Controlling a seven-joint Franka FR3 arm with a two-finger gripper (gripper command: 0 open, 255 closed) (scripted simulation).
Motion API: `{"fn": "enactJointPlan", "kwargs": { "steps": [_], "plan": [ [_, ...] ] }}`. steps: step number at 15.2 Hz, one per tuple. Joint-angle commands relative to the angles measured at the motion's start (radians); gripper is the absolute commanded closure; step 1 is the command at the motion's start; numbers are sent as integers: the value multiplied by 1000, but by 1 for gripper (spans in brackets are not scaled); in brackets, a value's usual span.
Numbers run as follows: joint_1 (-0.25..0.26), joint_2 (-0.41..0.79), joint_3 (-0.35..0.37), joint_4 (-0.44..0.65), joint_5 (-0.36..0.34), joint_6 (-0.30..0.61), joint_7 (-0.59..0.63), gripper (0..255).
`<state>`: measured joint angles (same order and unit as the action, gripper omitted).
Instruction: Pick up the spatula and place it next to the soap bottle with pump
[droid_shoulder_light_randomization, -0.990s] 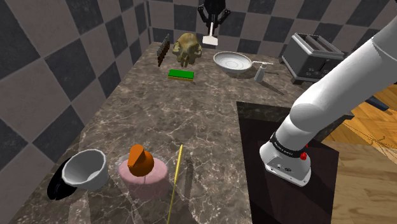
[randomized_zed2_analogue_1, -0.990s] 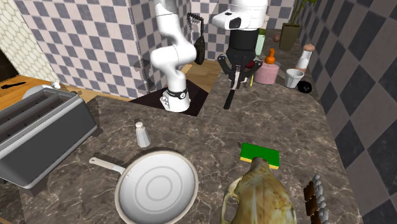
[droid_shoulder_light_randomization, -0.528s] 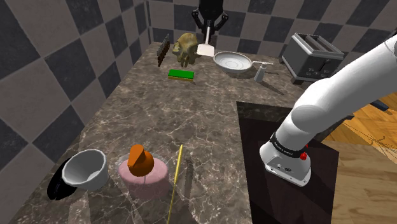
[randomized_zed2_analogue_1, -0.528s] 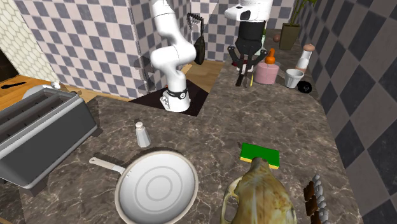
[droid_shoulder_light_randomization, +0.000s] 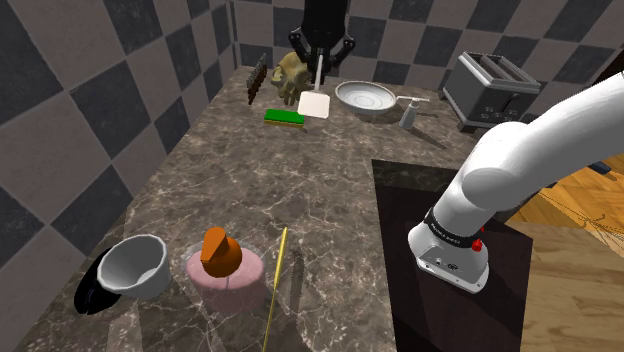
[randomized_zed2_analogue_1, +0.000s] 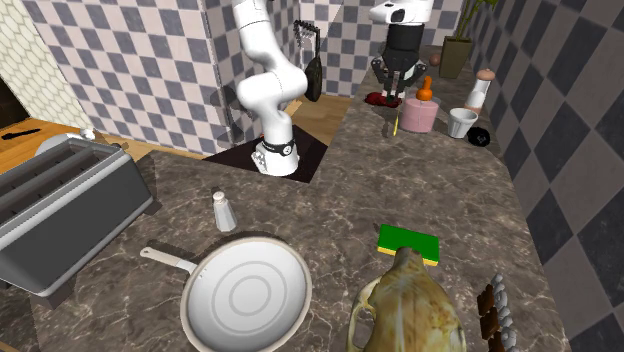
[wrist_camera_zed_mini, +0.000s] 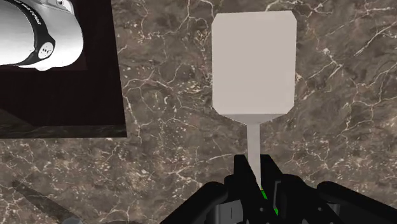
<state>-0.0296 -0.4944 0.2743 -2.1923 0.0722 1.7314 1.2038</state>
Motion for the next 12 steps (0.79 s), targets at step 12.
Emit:
{"fn": "enactJointPlan", "kwargs": {
  "steps": [12],
  "plan": [
    [104, -19, 236, 47, 111, -46, 304, 255]
  ]
}}
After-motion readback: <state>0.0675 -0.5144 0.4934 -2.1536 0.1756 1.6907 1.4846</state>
